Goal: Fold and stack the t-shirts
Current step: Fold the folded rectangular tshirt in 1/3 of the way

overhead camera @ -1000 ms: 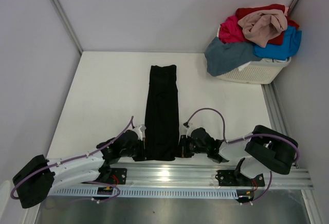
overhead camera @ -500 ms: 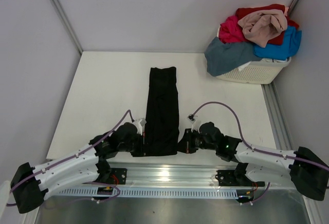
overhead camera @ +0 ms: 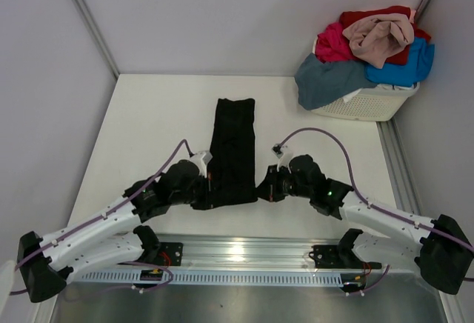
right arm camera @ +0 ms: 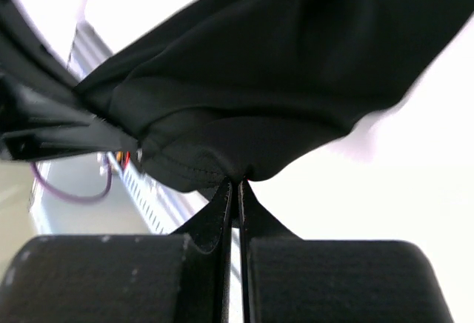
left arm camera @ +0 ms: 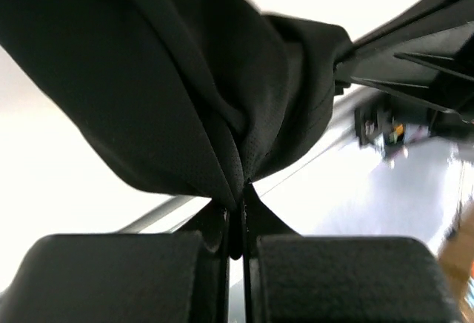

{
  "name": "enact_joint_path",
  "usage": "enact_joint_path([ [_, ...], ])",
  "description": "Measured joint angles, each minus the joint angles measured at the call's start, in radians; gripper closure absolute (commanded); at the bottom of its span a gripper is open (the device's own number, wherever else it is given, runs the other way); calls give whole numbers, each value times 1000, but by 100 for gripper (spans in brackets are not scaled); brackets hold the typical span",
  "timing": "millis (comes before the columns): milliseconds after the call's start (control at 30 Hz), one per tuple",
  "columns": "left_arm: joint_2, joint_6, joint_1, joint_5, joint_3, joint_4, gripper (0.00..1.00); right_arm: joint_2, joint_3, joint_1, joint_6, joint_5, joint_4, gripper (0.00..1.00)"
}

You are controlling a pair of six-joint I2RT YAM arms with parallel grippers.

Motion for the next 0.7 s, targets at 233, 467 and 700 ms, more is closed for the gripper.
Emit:
enact_joint_path([
  [233, 75, 61, 113, -83, 135, 27, 99, 142, 137, -162, -106, -71, 58, 100],
  [467, 238, 114, 224, -72, 221, 35, 99, 367, 269, -220, -173, -109, 101, 100],
  [700, 436, 169, 322, -19, 315, 79, 99, 509, 394, -275, -210, -111, 117, 100],
])
